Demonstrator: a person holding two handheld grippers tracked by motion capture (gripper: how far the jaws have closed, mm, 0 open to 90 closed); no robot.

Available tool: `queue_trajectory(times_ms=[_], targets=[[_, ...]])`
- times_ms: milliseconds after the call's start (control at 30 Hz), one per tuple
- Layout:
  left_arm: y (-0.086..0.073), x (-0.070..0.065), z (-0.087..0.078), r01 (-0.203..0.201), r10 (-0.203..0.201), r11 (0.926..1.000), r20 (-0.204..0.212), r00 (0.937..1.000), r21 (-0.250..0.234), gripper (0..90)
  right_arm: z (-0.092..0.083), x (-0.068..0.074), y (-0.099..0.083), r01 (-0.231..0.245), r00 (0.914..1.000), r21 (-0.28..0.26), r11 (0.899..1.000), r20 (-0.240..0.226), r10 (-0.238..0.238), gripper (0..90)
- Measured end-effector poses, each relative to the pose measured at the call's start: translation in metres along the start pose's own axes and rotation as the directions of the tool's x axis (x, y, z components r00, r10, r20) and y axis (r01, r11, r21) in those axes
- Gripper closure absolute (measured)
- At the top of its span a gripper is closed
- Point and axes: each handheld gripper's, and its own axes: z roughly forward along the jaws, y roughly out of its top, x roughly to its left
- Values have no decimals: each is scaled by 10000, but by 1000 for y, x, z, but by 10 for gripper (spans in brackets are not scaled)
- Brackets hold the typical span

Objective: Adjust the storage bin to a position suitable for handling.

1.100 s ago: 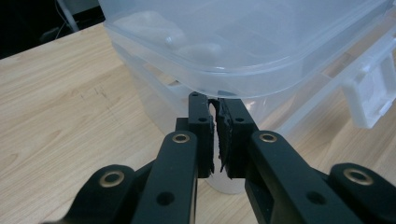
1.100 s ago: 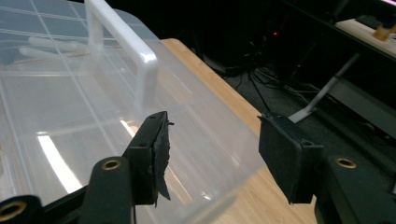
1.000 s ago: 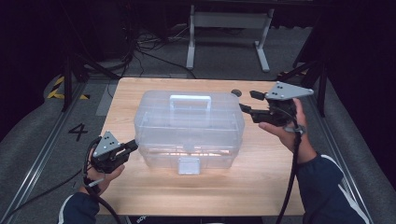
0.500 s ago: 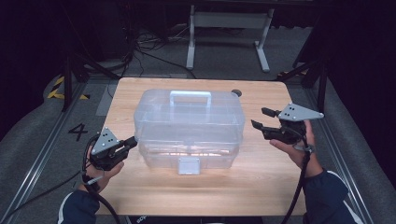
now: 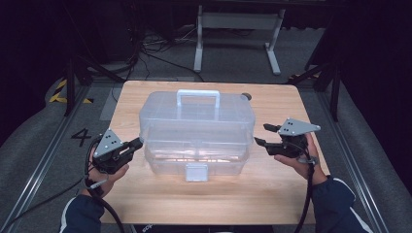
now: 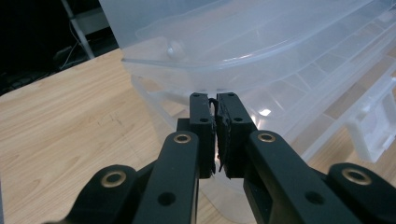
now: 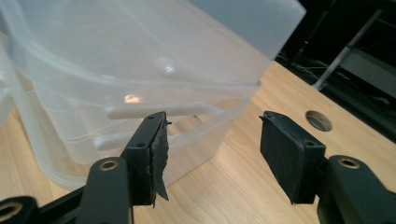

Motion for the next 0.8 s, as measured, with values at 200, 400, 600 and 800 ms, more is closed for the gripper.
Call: queue_trajectory(times_ms=[200, 400, 600, 800], targets=[[6, 0, 1, -122, 122, 9997, -2, 9999, -209, 850, 12, 9, -1, 52, 10000, -163, 9999, 19, -52, 424], [7, -2, 1, -205, 204, 9996, -39, 9998, -171, 845, 11, 11, 3, -121, 9990, -979, 9951, 423, 164, 436], [7, -2, -1, -319, 316, 9992, -148, 9994, -223, 826, 11, 14, 5, -25, 9987, -1200, 9928, 501, 86, 441], [4, 0, -8, -273, 264, 9992, -312, 9992, -297, 794, 11, 16, 6, 13, 9982, -1407, 9900, 601, 72, 447]])
